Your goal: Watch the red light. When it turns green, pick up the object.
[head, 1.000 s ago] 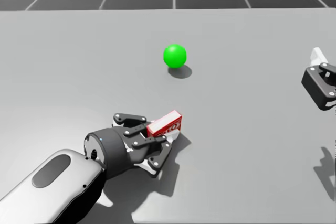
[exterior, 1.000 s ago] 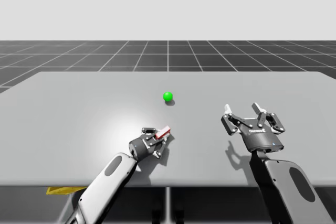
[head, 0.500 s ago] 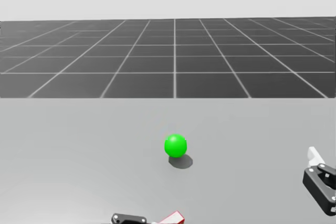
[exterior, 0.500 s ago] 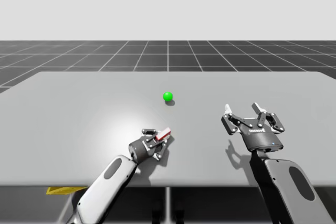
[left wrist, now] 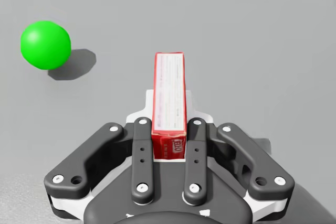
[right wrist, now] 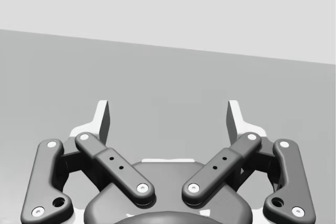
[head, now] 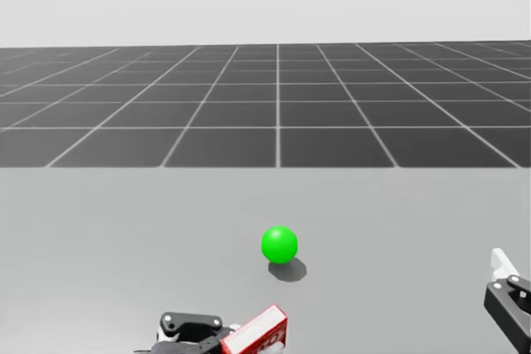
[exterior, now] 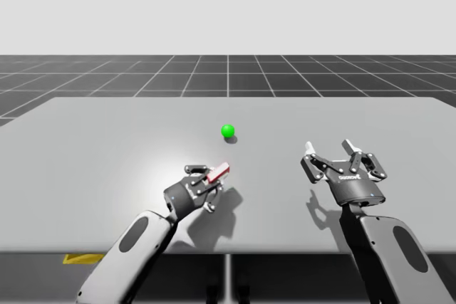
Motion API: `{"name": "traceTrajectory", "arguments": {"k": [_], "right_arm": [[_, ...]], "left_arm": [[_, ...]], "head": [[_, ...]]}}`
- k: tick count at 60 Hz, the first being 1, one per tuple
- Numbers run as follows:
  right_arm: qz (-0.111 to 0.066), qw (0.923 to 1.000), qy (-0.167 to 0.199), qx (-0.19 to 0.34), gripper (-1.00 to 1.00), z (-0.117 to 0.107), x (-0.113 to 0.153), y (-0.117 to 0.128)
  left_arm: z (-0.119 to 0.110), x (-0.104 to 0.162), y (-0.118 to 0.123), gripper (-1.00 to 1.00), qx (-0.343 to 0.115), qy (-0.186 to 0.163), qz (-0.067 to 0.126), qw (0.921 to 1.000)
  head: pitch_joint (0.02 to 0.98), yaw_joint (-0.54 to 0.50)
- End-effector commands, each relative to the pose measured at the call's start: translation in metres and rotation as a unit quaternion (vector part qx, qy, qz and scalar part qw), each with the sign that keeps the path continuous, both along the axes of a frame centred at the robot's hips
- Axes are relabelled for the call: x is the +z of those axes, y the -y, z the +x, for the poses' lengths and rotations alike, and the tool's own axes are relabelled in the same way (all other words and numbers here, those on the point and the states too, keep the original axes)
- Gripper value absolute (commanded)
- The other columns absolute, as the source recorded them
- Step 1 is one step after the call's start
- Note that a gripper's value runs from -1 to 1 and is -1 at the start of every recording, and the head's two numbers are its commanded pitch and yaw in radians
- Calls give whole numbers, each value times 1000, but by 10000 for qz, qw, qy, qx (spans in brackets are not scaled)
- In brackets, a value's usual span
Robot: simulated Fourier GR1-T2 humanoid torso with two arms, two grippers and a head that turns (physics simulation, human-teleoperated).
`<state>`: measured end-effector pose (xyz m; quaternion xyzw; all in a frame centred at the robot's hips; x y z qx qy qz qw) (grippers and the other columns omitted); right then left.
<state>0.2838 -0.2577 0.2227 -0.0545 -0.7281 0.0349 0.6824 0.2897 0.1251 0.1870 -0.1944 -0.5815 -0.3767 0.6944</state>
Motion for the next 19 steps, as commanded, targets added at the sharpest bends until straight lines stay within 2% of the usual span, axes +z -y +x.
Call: {"name": "traceTrajectory", "arguments": {"k": [1, 10, 19], "right_arm": [[18, 10000, 13, 24, -1000, 0, 1, 0], [1, 10000, 31, 77, -1000, -1, 1, 1], [-34, 9999, 49, 138, -1000, -1, 0, 1]], "left_arm": [[2, 48, 5, 1000, -272, 498, -125, 9983], [7, 94, 2, 1000, -19, 1197, -189, 9926], [9, 131, -2, 1000, 174, 1624, -353, 9859]], "head": [[419, 33], [416, 32], [414, 32]]}}
